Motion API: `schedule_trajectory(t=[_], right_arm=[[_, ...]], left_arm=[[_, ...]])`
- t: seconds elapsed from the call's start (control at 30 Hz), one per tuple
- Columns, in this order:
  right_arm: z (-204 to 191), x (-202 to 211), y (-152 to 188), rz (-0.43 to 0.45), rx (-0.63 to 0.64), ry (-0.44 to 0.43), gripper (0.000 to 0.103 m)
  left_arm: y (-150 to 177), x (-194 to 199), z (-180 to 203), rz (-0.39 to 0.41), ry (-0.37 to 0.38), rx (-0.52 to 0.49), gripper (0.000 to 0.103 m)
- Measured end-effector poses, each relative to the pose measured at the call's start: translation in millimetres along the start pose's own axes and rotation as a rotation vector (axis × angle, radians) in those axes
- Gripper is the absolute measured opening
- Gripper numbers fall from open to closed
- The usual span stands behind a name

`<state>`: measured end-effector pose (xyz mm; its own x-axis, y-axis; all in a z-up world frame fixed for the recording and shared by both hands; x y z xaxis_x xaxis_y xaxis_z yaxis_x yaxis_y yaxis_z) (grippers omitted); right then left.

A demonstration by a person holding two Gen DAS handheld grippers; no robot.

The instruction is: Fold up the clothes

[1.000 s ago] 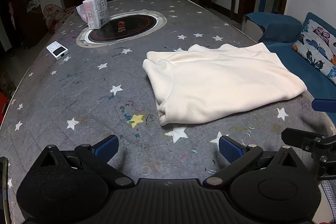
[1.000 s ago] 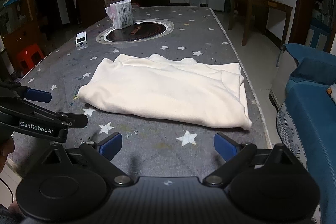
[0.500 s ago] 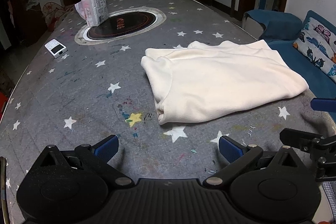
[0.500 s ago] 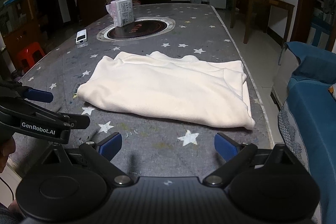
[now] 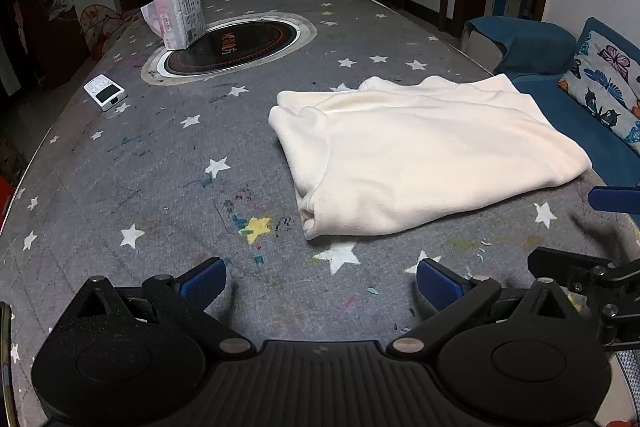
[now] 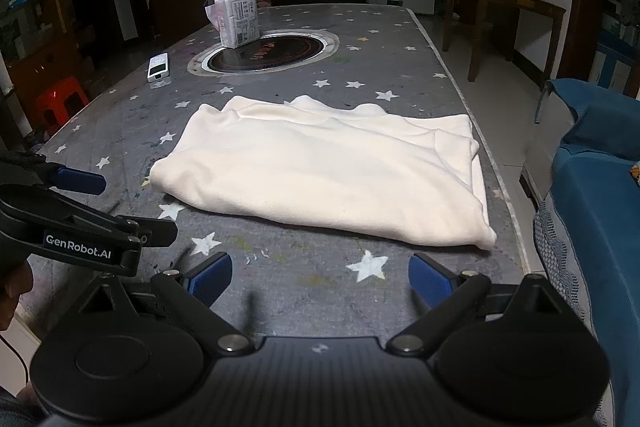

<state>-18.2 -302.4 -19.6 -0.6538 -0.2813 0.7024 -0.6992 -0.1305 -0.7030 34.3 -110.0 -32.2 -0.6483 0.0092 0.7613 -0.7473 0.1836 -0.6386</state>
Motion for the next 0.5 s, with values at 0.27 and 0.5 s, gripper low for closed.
schedule_trajectory(t=[0.27,0.5], right_arm=[[-0.9,-1.0,-0.7,0.0,0.0,-0.003,0.097],[-2.0,-3.7,-0.5,-0.004,0.001,-0.008,0.097]], left_arm=[[-1.3,-0.5,1.0,-0.002,0.001,0.0,0.103],[-2.9,-2.2,0.4,-0.001,0.002,0.001,0.103]])
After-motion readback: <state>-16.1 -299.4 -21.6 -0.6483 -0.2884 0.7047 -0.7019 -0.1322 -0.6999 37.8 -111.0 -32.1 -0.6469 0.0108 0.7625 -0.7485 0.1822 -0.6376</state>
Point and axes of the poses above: each gripper's, at about its wrist camera, not at the fingertips, and x roughly against the way its jaws point, z to its right, y to its underside, the point moved 2 cm from there along -x, roughly the way its jaws point, and after that the axes turned 4 degrees about -y, right-handed, at the moved point
